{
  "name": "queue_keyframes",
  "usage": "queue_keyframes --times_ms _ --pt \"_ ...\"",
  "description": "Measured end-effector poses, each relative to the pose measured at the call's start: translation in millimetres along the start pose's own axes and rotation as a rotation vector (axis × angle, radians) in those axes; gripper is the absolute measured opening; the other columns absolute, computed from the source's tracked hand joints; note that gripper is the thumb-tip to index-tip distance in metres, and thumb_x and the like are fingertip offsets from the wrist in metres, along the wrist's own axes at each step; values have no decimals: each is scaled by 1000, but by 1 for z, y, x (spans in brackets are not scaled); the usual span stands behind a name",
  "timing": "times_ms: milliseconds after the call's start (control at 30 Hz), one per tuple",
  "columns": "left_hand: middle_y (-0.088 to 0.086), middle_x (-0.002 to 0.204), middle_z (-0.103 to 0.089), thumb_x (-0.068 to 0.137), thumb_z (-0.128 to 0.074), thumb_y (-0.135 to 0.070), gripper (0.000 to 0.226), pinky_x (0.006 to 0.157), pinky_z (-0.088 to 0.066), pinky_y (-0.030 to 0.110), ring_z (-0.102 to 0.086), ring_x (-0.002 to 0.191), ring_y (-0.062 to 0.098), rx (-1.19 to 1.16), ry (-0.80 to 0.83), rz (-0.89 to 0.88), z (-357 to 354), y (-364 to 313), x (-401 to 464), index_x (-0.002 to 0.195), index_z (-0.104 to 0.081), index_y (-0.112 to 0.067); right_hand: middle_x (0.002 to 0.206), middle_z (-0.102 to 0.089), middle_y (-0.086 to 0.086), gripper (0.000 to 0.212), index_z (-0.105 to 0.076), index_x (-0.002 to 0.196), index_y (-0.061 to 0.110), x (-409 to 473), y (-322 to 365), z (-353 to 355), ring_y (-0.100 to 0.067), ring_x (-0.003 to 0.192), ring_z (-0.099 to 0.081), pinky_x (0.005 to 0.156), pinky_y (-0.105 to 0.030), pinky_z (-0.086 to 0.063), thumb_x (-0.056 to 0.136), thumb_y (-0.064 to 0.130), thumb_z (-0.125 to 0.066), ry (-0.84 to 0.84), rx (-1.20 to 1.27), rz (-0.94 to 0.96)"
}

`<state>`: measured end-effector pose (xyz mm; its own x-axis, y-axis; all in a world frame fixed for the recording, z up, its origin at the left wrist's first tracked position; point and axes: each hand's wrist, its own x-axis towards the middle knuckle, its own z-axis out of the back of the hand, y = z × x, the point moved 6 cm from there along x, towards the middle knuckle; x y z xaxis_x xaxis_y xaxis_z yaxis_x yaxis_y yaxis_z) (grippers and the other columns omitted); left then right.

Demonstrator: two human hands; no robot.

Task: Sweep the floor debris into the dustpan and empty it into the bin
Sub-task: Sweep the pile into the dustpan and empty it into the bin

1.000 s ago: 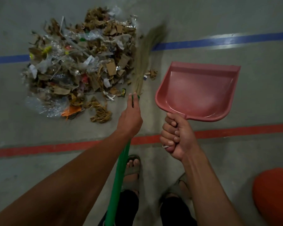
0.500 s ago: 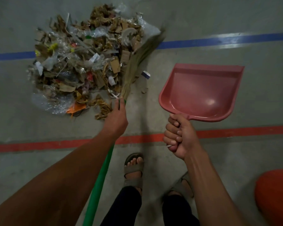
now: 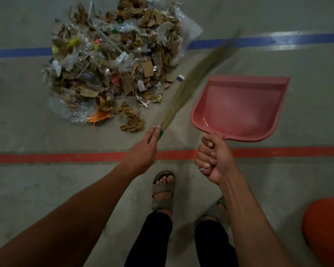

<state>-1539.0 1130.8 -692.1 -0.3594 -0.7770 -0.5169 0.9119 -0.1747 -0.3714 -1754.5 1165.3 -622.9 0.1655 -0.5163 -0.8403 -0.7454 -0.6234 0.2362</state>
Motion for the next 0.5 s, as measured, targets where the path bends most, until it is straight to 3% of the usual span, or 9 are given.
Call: queue_keyframes --times_ms 100,200,367,500 --pt "0 170 -13 109 -39 -24 69 95 -54 52 -60 120 40 116 131 -33 -27 16 3 162 3 -33 41 -19 9 42 -38 60 23 3 -1 0 -5 30 -16 33 -18 -15 101 22 -48 -8 -34 4" --pt "7 168 -24 109 -40 -22 65 104 -50 51 -55 129 41 132 157 109 -24 39 10 165 -8 -28 41 -19 9 41 -37 61 23 5 -2 2 -5 30 -15 34 -18 -14 101 21 -47 -10 -65 1" --pt "12 164 -33 110 -37 -29 59 100 -49 53 -55 126 43 29 -97 299 33 79 20 164 -15 -24 41 -19 9 40 -37 62 23 13 -8 -8 -5 30 -16 33 -18 -16 100 21 -47 12 -72 -17" --pt "14 162 -37 110 -40 -29 60 97 -50 53 -55 126 44 -7 -271 228 72 101 9 164 -15 -26 42 -19 9 39 -37 62 23 23 -17 -33 -5 30 -15 33 -18 -15 100 22 -48 42 -75 -33"
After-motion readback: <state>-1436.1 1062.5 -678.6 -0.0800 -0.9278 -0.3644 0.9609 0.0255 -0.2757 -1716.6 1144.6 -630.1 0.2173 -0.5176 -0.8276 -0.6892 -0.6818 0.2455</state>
